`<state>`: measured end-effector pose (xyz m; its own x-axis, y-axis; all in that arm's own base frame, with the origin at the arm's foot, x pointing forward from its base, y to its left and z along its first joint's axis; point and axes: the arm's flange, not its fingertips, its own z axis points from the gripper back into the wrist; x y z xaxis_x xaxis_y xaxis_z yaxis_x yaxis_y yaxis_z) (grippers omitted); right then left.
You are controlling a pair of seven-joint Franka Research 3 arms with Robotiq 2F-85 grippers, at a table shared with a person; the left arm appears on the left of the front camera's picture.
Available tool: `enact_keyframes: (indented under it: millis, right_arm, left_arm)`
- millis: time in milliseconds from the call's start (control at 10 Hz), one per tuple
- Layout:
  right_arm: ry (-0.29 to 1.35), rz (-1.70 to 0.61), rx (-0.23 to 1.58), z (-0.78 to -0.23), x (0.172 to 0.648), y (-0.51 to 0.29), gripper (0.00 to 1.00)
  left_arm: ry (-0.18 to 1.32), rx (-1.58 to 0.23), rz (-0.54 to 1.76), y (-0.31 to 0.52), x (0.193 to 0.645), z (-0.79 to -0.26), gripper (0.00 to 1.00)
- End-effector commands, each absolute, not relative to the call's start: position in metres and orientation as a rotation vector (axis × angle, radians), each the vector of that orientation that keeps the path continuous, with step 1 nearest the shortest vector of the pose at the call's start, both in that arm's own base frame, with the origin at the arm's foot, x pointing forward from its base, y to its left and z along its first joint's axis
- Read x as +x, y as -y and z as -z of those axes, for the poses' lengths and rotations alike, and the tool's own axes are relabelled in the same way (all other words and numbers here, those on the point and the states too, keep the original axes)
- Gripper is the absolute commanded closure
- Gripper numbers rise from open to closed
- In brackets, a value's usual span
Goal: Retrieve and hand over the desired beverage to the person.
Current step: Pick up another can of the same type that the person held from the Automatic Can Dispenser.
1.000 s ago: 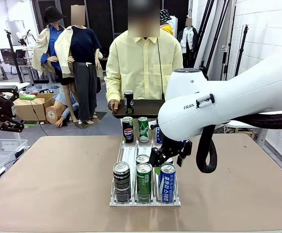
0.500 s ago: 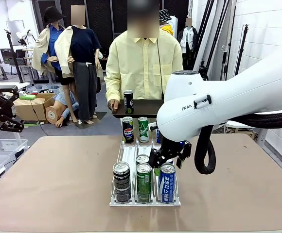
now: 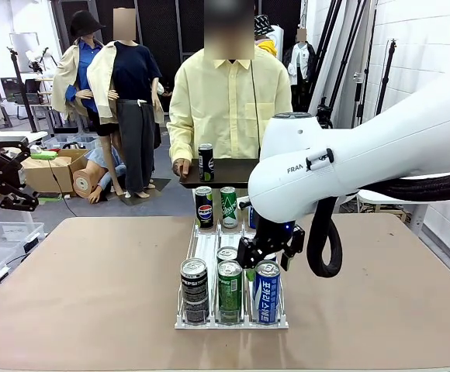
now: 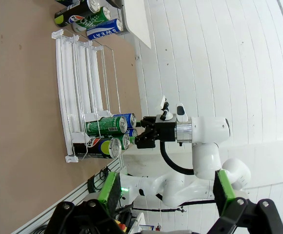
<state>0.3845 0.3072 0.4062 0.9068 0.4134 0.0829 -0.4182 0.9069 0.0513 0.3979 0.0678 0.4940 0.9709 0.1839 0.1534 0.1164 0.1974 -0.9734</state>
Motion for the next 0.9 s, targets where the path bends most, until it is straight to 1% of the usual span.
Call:
enact_keyframes:
  millis: [0, 200, 600, 700, 800]
  right_arm:
    - [0.057, -0.4, 0.032, -0.4066, 0.3899, -0.3118, 0.24]
    - [0.051, -0.396, 0.029, -0.4065, 0.3906, -0.3106, 0.47]
    - [0.043, -0.383, 0.026, -0.4054, 0.3904, -0.3098, 0.96]
    - [0.042, -0.377, 0.024, -0.405, 0.391, -0.3097, 1.0]
    - [0.05, -0.363, 0.022, -0.4062, 0.393, -0.3089, 1.0]
  left_arm:
    - [0.266, -1.384, -0.048, -0.068, 0.3959, -0.4959, 0.0]
    - [0.266, -1.384, -0.048, -0.068, 0.3959, -0.4959, 0.0]
    - [0.266, -1.384, -0.048, -0.068, 0.3959, -0.4959, 0.0]
    - [0.266, -1.384, -0.048, -0.068, 0.3959, -0.4959, 0.0]
    - [0.266, -1.384, -0.048, -0.068, 0.3959, -0.4959, 0.0]
